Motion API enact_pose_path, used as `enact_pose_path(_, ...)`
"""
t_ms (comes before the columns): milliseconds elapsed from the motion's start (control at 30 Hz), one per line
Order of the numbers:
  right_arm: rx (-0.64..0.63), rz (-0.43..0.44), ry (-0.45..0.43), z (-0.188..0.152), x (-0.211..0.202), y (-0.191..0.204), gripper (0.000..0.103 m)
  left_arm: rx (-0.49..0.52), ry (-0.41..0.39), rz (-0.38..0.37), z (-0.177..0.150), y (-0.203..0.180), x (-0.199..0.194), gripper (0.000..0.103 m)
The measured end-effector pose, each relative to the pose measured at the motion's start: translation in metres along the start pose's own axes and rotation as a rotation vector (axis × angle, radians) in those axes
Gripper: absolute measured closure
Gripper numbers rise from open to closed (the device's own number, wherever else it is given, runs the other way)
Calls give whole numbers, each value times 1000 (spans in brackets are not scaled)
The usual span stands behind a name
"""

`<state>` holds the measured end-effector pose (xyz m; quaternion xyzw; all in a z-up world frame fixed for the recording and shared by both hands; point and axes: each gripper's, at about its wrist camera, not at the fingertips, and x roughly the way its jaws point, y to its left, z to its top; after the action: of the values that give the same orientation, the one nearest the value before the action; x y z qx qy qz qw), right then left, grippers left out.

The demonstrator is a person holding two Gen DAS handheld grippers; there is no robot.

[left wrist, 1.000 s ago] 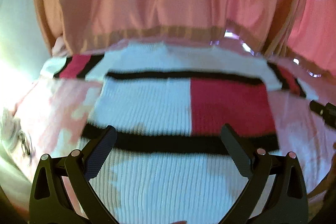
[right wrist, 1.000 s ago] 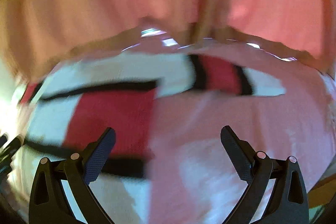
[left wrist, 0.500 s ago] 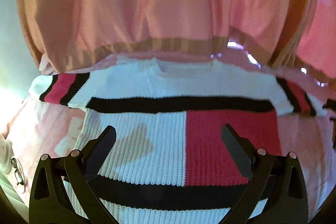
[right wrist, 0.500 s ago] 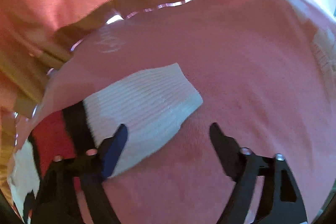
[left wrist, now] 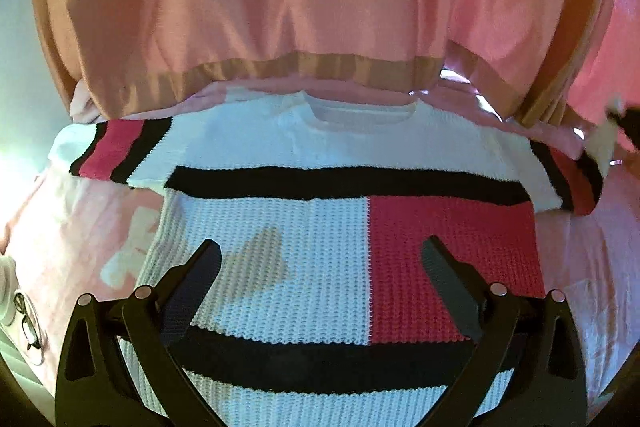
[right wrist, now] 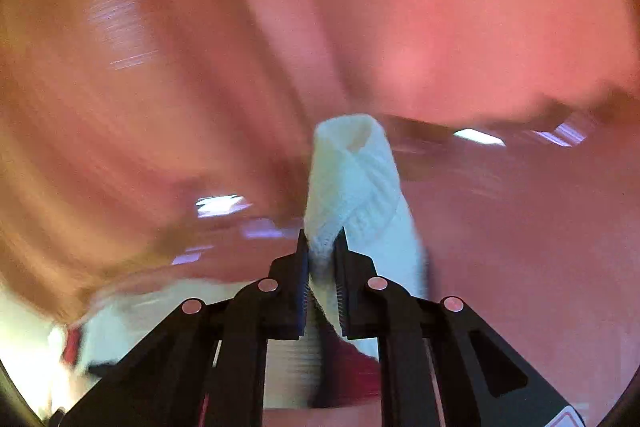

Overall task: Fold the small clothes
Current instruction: 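Grasp the sweater's sleeve cuff with the right gripper and lift it, then fold the sleeve across the body with the right gripper while the left gripper grasps the sweater side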

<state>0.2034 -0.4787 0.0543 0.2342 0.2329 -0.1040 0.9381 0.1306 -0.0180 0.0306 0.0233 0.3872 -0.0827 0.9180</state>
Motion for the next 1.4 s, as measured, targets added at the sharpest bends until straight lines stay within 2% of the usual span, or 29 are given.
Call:
enact_pose_path(67,-84,115,22,-3,8,69,92,-19,-11,8,2,8,-4,5)
enact_pose_path(133,-159,226,73,-20,27,146,92,-32,-23,19,4,16,-7,5)
enact_pose_path(233,-264,319,171,-60,63,236,89,-67,-36,25,9,31,-10,5)
enact_pose_path(300,-304,369,257,-95,87,275,82,-106,-44,14,12,45,-11,5)
enact_pose_path(367,-352,409,341,-135,105,303,81,-139,-43,13,14,57,-8,5)
enact_pose_path(400,-369,399,340,-147,102,309,81,-154,-39,14,16,63,-5,5)
enact_pose_path(467,-399,405,299,-150,86,306,81,-179,-18,16,18,75,2,5)
enact_pose_path(500,-416,391,275,-147,77,299,77,-191,-12,15,20,80,6,5)
enact_pose_path(533,-435,349,240,-141,62,286,73,-203,-9,20,21,84,10,5)
enact_pose_path(600,-463,241,182,-125,40,255,52,-222,-17,20,26,89,21,5)
enact_pose_path(667,-483,122,167,-119,18,208,46,-212,9,-2,33,86,39,5)
enact_pose_path(733,-485,0,193,-124,9,159,45,-203,42,-29,41,80,61,5)
enact_pose_path(800,-461,-78,229,-133,9,120,45,-237,103,-87,49,70,92,5)
enact_pose_path(867,-403,-133,291,-145,22,82,45,-271,169,-133,54,60,122,5)
enact_pose_path(933,-373,-142,337,-153,36,64,45,-312,230,-145,57,55,151,6)
enact_pose_path(1000,-366,-124,360,-160,45,54,45,-366,270,-152,56,54,176,19)
enact_pose_path(1033,-364,-112,365,-162,47,51,45,-376,272,-135,57,54,182,19)
enact_pose_path(1067,-357,-102,372,-164,53,49,45,-374,238,-104,60,53,183,25)
enact_pose_path(1100,-347,-97,377,-164,58,49,45,-361,222,-90,62,51,183,47)
enact_pose_path(1133,-333,-87,380,-165,62,50,45,-349,222,-98,65,50,185,60)
enact_pose_path(1167,-314,-72,380,-165,66,53,51,-332,232,-116,68,49,187,80)
enact_pose_path(1200,-302,-63,378,-164,70,55,77,-317,228,-138,71,52,186,95)
enact_pose_path(1233,-295,-66,369,-163,71,57,88,-313,206,-156,74,55,183,95)
enact_pose_path(1333,-265,-15,295,-149,63,70,91,-312,144,-154,91,70,168,95)
enact_pose_path(1400,-306,6,245,-144,49,80,91,-328,108,-112,99,85,162,95)
